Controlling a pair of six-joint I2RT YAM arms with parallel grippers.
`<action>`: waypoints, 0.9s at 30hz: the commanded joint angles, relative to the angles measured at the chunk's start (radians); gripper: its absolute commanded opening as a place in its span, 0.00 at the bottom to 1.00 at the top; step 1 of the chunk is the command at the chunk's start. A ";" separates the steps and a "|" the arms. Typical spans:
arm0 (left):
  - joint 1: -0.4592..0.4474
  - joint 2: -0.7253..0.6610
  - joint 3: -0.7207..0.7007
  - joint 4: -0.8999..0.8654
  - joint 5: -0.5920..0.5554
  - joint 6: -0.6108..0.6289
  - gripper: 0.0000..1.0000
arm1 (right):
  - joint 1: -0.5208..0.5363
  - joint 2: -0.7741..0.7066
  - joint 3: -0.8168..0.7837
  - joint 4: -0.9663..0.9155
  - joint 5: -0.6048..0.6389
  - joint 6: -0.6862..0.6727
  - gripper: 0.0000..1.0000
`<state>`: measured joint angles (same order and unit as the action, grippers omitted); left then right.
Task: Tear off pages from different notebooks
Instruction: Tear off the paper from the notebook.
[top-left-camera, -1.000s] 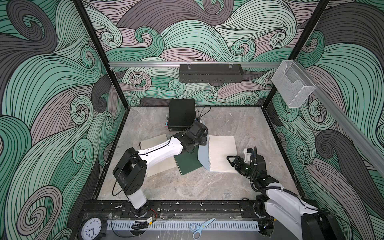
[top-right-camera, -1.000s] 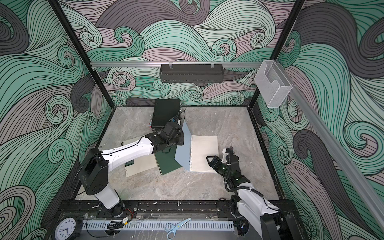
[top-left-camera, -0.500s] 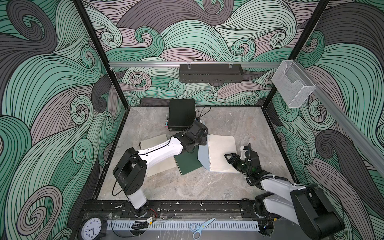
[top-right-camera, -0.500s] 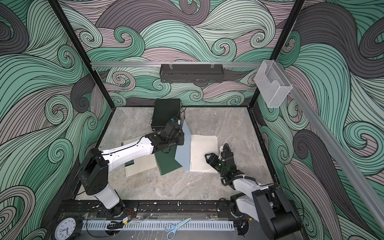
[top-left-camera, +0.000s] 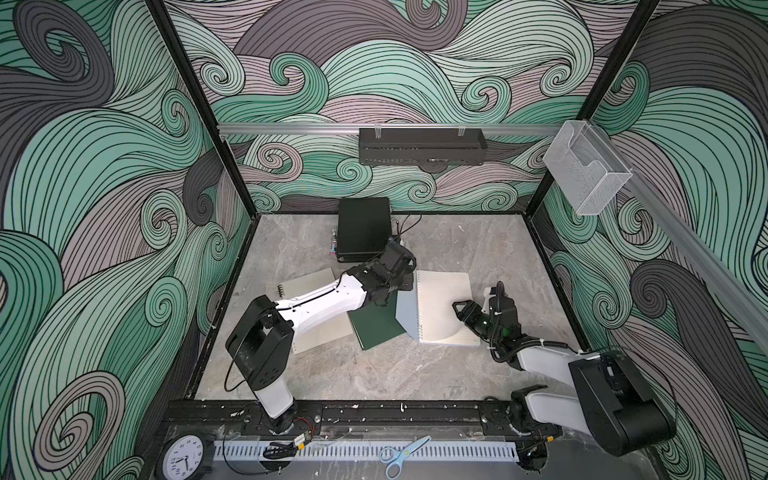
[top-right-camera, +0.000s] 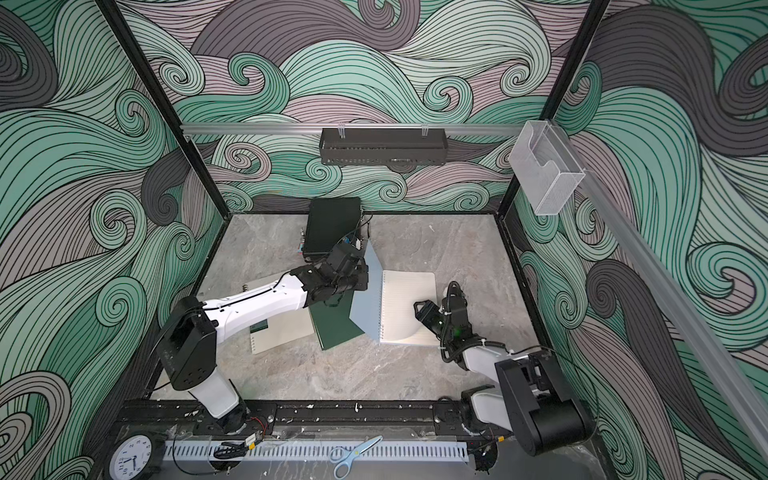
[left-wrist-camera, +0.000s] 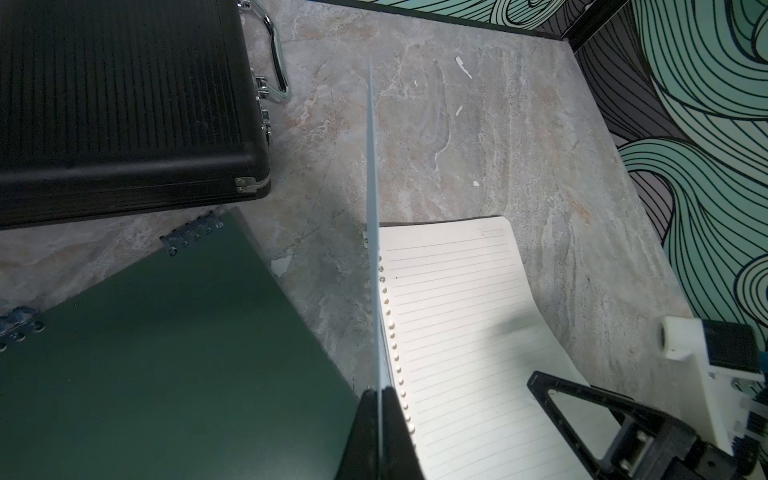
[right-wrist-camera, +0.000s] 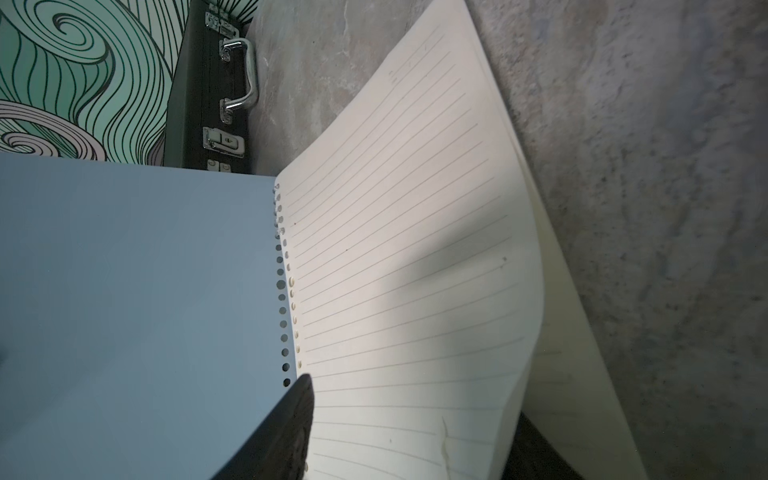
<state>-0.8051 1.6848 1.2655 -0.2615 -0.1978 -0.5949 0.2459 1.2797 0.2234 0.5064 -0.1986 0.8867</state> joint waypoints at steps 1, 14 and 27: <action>0.004 -0.028 0.009 -0.013 -0.007 0.007 0.00 | -0.016 0.011 0.023 0.031 -0.008 -0.018 0.62; 0.005 -0.036 0.009 -0.025 -0.020 0.004 0.00 | -0.037 0.199 0.080 0.177 -0.112 -0.003 0.54; 0.006 -0.044 0.007 -0.034 -0.028 0.012 0.00 | -0.090 0.184 0.095 0.160 -0.138 -0.025 0.57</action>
<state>-0.8051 1.6772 1.2655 -0.2749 -0.2100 -0.5945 0.1719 1.4849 0.3046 0.6666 -0.3141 0.8684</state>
